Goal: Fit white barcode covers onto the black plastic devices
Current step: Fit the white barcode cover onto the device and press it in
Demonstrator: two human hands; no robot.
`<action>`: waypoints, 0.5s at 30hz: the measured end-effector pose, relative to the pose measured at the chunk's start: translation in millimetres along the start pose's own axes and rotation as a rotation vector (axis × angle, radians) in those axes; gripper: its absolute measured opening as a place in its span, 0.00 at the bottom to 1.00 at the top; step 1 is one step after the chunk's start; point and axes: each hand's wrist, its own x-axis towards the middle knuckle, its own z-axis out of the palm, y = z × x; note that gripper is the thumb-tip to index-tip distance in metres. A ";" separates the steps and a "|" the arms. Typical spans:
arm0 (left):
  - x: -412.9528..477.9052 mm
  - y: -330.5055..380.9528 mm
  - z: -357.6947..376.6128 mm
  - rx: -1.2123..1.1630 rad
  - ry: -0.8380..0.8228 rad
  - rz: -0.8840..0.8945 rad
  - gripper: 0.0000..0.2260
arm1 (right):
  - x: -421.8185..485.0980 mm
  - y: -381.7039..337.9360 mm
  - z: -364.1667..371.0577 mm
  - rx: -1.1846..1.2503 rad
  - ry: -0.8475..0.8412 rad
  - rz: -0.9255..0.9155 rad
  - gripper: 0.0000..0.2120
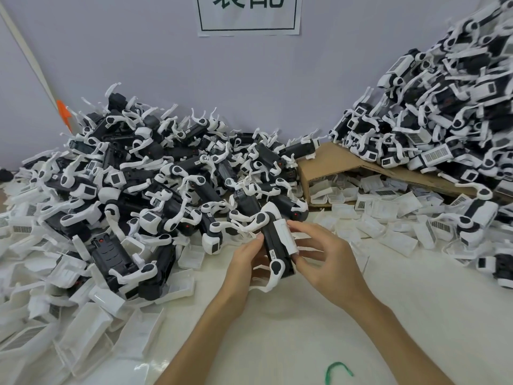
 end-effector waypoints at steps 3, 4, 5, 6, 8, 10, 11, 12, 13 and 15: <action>1.2 -0.1 -0.5 -0.026 0.029 0.006 0.24 | -0.3 -0.9 0.9 0.064 -0.021 0.021 0.29; 1.5 -0.6 -1.2 -0.028 0.041 0.004 0.22 | -1.0 -1.1 1.9 0.092 -0.039 0.034 0.28; 2.1 -1.0 -1.9 -0.029 0.055 0.001 0.21 | -1.9 -0.8 3.0 0.113 -0.057 0.049 0.28; 2.5 -1.1 -2.4 -0.033 0.071 -0.004 0.21 | -2.7 -0.8 4.1 0.127 -0.074 0.064 0.29; 2.1 -0.3 -2.3 -0.048 0.097 -0.014 0.21 | -3.5 -1.4 5.9 0.152 -0.113 0.096 0.30; 1.1 0.3 -2.4 -0.049 0.099 0.002 0.21 | -4.4 -2.2 8.0 0.144 -0.183 0.104 0.33; 0.7 0.3 -2.6 -0.048 0.092 0.018 0.21 | -5.5 -2.4 9.4 0.120 -0.223 0.104 0.36; 0.3 0.6 -3.0 -0.051 0.085 0.032 0.21 | -6.7 -2.2 11.4 0.095 -0.254 0.104 0.38; -0.1 1.3 -3.1 -0.053 0.078 0.044 0.21 | -7.7 -2.0 14.1 0.074 -0.266 0.101 0.40; -1.1 2.7 -1.6 -0.066 0.040 0.059 0.24 | -9.0 -2.3 19.8 0.023 -0.200 0.068 0.42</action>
